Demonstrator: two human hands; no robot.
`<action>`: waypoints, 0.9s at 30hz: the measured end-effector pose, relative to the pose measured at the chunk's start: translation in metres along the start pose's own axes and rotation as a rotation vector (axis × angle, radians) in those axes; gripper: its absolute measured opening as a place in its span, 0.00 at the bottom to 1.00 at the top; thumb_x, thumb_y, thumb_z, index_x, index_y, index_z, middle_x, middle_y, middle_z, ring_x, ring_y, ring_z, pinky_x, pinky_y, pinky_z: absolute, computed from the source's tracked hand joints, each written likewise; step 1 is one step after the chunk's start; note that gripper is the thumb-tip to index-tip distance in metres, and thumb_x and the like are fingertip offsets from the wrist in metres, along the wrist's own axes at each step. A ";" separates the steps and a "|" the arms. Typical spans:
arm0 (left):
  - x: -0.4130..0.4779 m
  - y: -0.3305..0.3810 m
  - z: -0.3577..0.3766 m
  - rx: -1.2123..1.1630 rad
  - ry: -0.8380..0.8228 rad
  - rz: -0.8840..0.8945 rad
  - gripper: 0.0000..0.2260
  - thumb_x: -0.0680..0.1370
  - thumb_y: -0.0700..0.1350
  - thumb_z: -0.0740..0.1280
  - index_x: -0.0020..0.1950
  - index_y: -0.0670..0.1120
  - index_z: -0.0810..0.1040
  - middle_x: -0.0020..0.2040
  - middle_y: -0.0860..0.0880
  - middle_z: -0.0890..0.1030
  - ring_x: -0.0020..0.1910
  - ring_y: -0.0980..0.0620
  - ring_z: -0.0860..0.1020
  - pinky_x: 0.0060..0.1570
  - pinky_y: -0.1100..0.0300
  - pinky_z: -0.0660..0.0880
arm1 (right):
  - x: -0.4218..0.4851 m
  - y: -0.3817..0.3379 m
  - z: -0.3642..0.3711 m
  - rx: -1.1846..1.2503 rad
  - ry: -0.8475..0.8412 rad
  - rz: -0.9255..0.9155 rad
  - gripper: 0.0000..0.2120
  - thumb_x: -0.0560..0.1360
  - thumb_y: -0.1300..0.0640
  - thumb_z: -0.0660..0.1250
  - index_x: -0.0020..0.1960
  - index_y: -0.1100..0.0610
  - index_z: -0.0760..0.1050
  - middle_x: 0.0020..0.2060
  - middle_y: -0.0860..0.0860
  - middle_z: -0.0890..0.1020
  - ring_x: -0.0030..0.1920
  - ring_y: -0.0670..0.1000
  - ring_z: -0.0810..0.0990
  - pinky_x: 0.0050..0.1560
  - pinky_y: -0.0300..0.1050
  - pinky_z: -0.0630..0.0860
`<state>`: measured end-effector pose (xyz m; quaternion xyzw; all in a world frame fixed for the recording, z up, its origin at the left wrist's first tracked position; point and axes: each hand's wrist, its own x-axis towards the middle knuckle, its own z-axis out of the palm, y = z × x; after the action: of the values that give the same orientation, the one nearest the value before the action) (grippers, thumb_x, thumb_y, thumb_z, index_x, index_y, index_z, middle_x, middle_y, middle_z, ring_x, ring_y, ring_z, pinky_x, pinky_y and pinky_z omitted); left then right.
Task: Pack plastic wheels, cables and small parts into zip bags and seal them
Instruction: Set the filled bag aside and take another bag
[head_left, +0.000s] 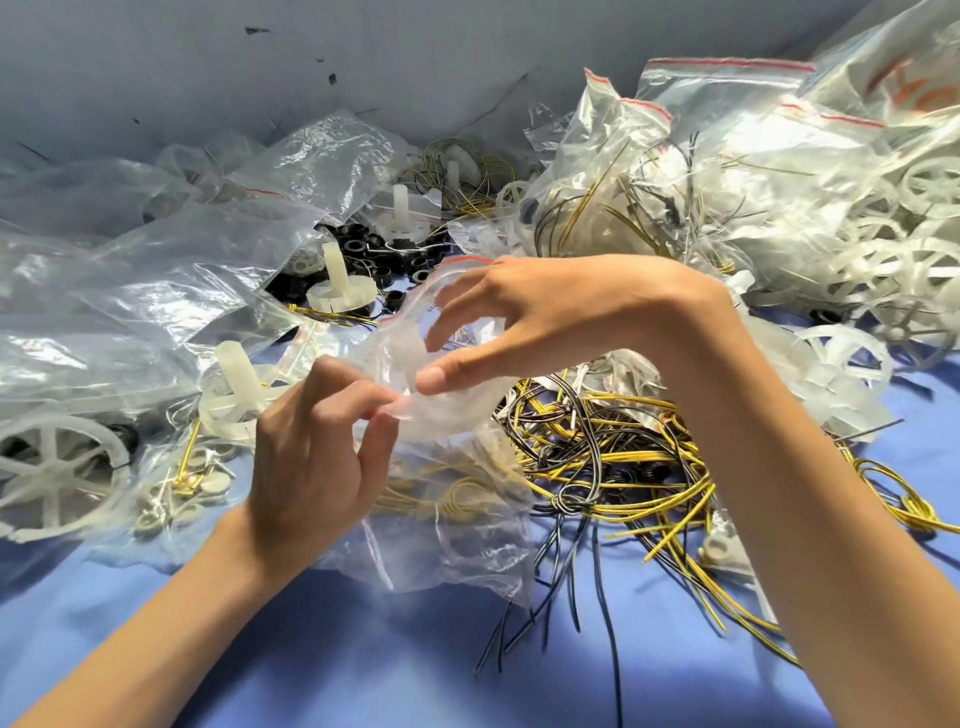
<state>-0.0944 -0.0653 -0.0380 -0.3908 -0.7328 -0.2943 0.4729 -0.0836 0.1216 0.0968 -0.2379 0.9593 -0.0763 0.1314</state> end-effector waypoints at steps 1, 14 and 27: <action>0.000 0.000 0.001 -0.017 0.020 -0.015 0.08 0.82 0.46 0.55 0.50 0.41 0.66 0.44 0.47 0.69 0.35 0.50 0.71 0.34 0.59 0.66 | -0.001 0.000 0.000 0.030 -0.004 -0.005 0.38 0.60 0.23 0.52 0.62 0.42 0.75 0.64 0.41 0.74 0.64 0.46 0.73 0.66 0.51 0.68; -0.005 -0.012 0.008 -0.267 -0.041 -0.228 0.21 0.78 0.44 0.57 0.71 0.53 0.60 0.70 0.49 0.66 0.67 0.44 0.71 0.63 0.48 0.68 | 0.010 0.000 0.011 0.118 0.130 -0.099 0.12 0.81 0.54 0.58 0.56 0.55 0.79 0.38 0.48 0.85 0.26 0.38 0.79 0.35 0.33 0.77; -0.004 -0.019 0.006 -0.464 -0.155 -0.912 0.13 0.73 0.64 0.53 0.49 0.61 0.72 0.36 0.43 0.74 0.35 0.49 0.71 0.38 0.53 0.68 | -0.004 0.009 -0.010 0.368 0.690 -0.212 0.19 0.82 0.55 0.56 0.33 0.56 0.70 0.26 0.44 0.71 0.25 0.39 0.69 0.30 0.29 0.63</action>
<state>-0.1123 -0.0712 -0.0449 -0.1470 -0.7769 -0.5956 0.1417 -0.0867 0.1328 0.1051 -0.2686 0.8875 -0.3353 -0.1664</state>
